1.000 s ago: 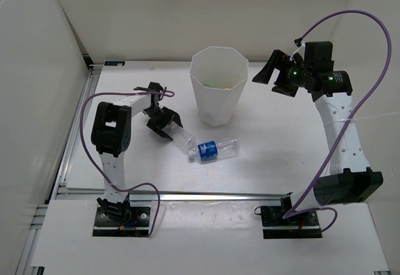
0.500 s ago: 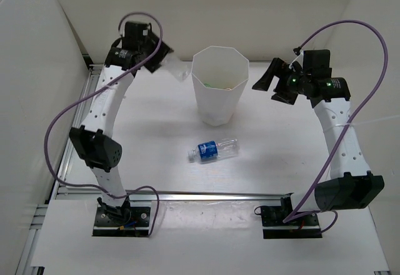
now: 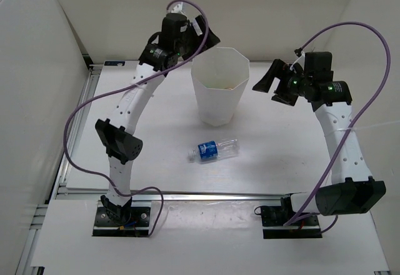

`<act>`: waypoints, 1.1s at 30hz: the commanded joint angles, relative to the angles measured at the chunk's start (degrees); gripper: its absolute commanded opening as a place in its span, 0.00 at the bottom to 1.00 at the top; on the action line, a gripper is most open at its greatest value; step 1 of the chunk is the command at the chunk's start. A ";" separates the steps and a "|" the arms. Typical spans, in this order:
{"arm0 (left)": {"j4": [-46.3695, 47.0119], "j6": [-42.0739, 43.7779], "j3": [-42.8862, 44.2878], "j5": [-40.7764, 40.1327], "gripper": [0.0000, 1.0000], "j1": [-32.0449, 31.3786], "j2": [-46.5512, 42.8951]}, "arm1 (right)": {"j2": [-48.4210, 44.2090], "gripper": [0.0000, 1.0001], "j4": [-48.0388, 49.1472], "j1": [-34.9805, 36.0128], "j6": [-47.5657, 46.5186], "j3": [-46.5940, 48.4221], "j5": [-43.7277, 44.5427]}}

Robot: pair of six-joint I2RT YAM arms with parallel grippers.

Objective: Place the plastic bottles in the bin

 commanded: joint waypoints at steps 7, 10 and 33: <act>0.43 11.08 -15.65 -9.45 1.00 -1.29 -13.67 | -5.93 1.00 1.68 -0.18 -1.46 -4.80 -0.18; -2.98 9.62 -26.62 -20.97 1.00 0.55 -20.72 | -8.73 1.00 2.75 1.13 -2.08 -7.35 -1.41; -14.15 -0.86 -66.83 -33.29 1.00 12.68 -54.31 | 8.03 0.95 12.91 60.72 -36.25 -16.50 46.67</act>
